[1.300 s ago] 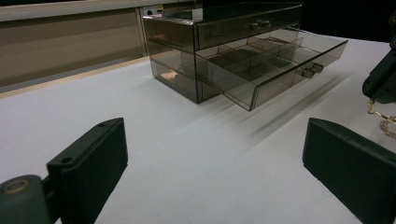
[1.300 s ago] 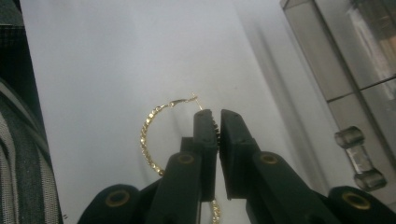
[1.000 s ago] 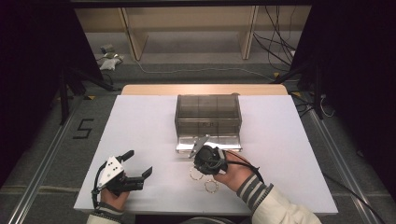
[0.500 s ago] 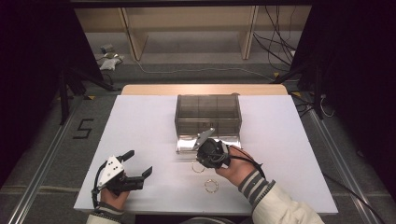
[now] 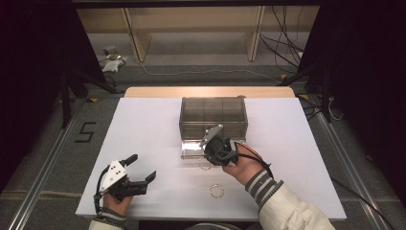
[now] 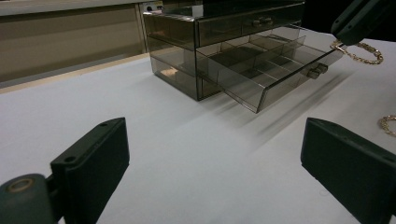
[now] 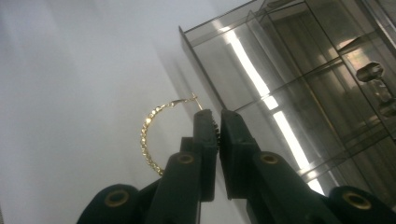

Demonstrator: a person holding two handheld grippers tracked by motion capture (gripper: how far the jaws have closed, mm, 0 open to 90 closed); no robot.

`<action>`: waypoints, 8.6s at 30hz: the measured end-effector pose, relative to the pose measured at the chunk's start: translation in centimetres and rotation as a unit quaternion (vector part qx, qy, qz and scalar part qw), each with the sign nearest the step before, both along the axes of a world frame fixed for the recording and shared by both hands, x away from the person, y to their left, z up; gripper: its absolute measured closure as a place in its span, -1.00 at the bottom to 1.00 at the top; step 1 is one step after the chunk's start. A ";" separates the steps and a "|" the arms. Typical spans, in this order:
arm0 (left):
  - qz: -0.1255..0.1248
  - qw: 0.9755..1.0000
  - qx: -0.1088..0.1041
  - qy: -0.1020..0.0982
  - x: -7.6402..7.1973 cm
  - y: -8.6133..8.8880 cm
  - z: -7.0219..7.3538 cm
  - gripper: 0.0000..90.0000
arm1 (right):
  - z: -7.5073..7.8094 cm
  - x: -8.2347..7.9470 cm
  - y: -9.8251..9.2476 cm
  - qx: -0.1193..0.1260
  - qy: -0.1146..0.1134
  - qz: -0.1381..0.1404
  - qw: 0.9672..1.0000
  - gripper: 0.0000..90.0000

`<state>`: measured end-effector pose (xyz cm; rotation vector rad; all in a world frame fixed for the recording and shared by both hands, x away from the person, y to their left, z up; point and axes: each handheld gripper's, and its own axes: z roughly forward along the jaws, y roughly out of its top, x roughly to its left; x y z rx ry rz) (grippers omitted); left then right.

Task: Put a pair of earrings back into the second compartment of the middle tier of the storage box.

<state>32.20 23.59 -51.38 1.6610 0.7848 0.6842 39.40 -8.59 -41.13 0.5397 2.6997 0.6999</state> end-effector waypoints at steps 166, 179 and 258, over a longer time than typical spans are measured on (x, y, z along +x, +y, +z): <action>-0.001 1.000 0.005 0.000 0.0 -0.1 0.0 -0.83 | -6.1 -2.5 -0.7 -0.131 0.131 0.033 0.982 0.59; -0.001 1.000 0.004 -0.001 0.0 -0.1 0.0 -0.83 | -6.3 -2.7 -0.6 -0.133 0.129 0.029 0.982 0.87; -0.001 1.000 0.004 0.000 0.0 -0.1 0.0 -0.83 | -0.3 -1.7 -1.6 -0.016 -0.007 -0.014 1.000 0.87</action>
